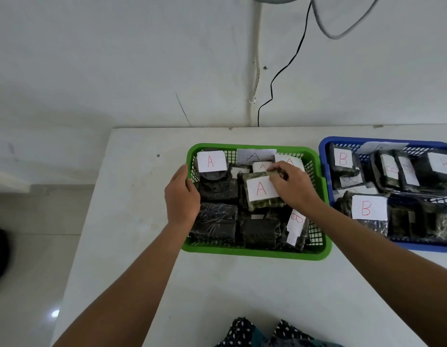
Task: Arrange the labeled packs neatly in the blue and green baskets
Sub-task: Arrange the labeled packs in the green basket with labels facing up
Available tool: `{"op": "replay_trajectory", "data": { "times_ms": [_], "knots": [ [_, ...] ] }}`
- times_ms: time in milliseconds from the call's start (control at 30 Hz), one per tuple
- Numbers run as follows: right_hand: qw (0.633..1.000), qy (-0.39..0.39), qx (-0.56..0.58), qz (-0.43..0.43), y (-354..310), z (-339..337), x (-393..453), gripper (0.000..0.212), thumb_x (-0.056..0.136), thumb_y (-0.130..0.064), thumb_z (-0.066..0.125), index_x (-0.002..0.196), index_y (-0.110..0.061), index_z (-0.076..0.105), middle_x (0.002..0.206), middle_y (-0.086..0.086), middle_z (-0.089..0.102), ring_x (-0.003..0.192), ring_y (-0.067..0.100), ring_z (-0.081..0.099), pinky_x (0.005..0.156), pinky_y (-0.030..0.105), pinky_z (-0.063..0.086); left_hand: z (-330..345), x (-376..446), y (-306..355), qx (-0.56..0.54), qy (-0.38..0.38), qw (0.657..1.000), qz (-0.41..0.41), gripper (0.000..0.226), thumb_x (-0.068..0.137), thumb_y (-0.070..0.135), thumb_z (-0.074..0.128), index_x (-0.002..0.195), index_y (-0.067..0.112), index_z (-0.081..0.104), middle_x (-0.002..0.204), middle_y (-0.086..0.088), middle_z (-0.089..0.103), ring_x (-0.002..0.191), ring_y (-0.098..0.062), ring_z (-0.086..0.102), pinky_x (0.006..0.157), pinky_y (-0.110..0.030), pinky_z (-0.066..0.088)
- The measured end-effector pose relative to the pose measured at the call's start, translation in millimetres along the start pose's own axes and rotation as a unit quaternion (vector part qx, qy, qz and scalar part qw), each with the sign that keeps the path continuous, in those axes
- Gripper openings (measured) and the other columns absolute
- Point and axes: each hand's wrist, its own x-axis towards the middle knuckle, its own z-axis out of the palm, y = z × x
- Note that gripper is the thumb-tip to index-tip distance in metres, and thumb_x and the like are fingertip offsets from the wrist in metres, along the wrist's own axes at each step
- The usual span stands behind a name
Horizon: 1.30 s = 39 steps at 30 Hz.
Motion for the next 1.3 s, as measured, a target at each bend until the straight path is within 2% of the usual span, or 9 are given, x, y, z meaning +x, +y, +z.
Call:
{"op": "replay_trajectory", "data": {
  "times_ms": [233, 367, 467, 633, 767, 933, 1067, 1167, 1300],
  "knots": [
    [0.934, 0.089, -0.332, -0.103, -9.4, 11.1, -17.4, 0.043, 0.087, -0.045, 0.051, 0.120, -0.021, 0.064, 0.128, 0.000, 0.053, 0.113, 0.022, 0.053, 0.093, 0.043, 0.047, -4.5, 0.5, -2.7, -0.014, -0.005, 1.000, 0.013, 0.043, 0.101, 0.005, 0.045, 0.143, 0.009, 0.050, 0.138, -0.009, 0.059, 0.116, -0.027, 0.063, 0.104, -0.038, 0.050],
    [0.918, 0.030, -0.302, -0.255, -35.2, 35.8, -16.0, 0.035, 0.093, -0.030, 0.058, 0.126, -0.021, 0.063, 0.134, 0.001, 0.060, 0.126, 0.023, 0.051, 0.106, 0.045, 0.038, -9.2, -1.1, -4.1, -0.030, -0.029, 0.999, 0.001, 0.045, 0.102, 0.008, 0.045, 0.147, 0.012, 0.045, 0.143, -0.006, 0.055, 0.117, -0.028, 0.063, 0.103, -0.044, 0.050],
    [0.887, -0.127, -0.326, -0.302, -56.1, 56.1, -6.8, 0.042, 0.093, -0.028, 0.062, 0.134, -0.027, 0.060, 0.133, -0.003, 0.063, 0.120, 0.022, 0.059, 0.102, 0.042, 0.047, -12.7, -2.4, -6.5, -0.029, -0.035, 0.999, 0.003, 0.045, 0.102, 0.010, 0.046, 0.147, 0.014, 0.045, 0.141, -0.004, 0.057, 0.119, -0.023, 0.061, 0.106, -0.031, 0.046],
    [0.858, -0.190, -0.374, -0.296, -56.9, 62.5, 10.3, 0.053, 0.088, -0.028, 0.070, 0.139, -0.030, 0.055, 0.142, -0.005, 0.047, 0.118, 0.024, 0.057, 0.091, 0.043, 0.052, -17.8, -3.7, -9.5, -0.036, -0.052, 0.998, 0.004, 0.045, 0.102, 0.012, 0.046, 0.148, 0.015, 0.044, 0.136, -0.004, 0.061, 0.115, -0.027, 0.063, 0.103, -0.041, 0.050],
    [0.867, -0.201, -0.335, -0.311, -47.0, 59.3, 14.7, 0.053, 0.090, -0.024, 0.067, 0.141, -0.028, 0.052, 0.142, -0.004, 0.049, 0.116, 0.025, 0.059, 0.091, 0.042, 0.052, -17.1, -4.9, -8.8, -0.044, -0.058, 0.997, -0.004, 0.045, 0.103, 0.014, 0.046, 0.148, 0.016, 0.044, 0.140, -0.005, 0.058, 0.119, -0.030, 0.061, 0.105, -0.041, 0.048],
    [0.925, -0.189, -0.159, -0.290, -41.5, 55.8, 15.2, 0.040, 0.097, -0.011, 0.049, 0.134, -0.024, 0.056, 0.124, 0.006, 0.066, 0.110, 0.025, 0.060, 0.097, 0.041, 0.050, -21.0, -2.0, -9.1, -0.055, -0.078, 0.995, -0.027, 0.045, 0.104, 0.019, 0.046, 0.149, 0.018, 0.043, 0.143, -0.007, 0.056, 0.117, -0.029, 0.063, 0.096, -0.045, 0.054],
    [0.919, -0.209, -0.204, -0.267, -39.6, 55.5, 18.5, 0.034, 0.095, -0.024, 0.051, 0.125, -0.023, 0.065, 0.112, 0.003, 0.071, 0.095, 0.019, 0.061, 0.084, 0.032, 0.048, -20.6, -1.8, -7.9, -0.054, -0.073, 0.995, -0.029, 0.045, 0.104, 0.018, 0.046, 0.149, 0.018, 0.044, 0.141, -0.007, 0.058, 0.111, -0.036, 0.064, 0.092, -0.046, 0.056],
    [0.903, -0.233, -0.256, -0.255, -39.9, 57.4, 19.7, 0.057, 0.086, -0.051, 0.066, 0.136, -0.026, 0.055, 0.120, 0.001, 0.067, 0.100, 0.017, 0.058, 0.083, 0.027, 0.041, -20.5, -2.5, -8.2, -0.058, -0.076, 0.995, -0.032, 0.045, 0.104, 0.018, 0.046, 0.149, 0.020, 0.044, 0.138, -0.007, 0.060, 0.106, -0.036, 0.066, 0.085, -0.047, 0.059],
    [0.922, -0.213, -0.203, -0.252, -42.4, 58.6, 21.2, 0.046, 0.092, -0.037, 0.067, 0.134, -0.020, 0.058, 0.120, 0.004, 0.067, 0.104, 0.013, 0.062, 0.088, 0.027, 0.049, -20.6, 0.0, -10.8, -0.057, -0.073, 0.995, -0.032, 0.045, 0.103, 0.019, 0.047, 0.148, 0.020, 0.045, 0.141, -0.005, 0.057, 0.116, -0.018, 0.063, 0.098, -0.037, 0.054]
  ]
}}
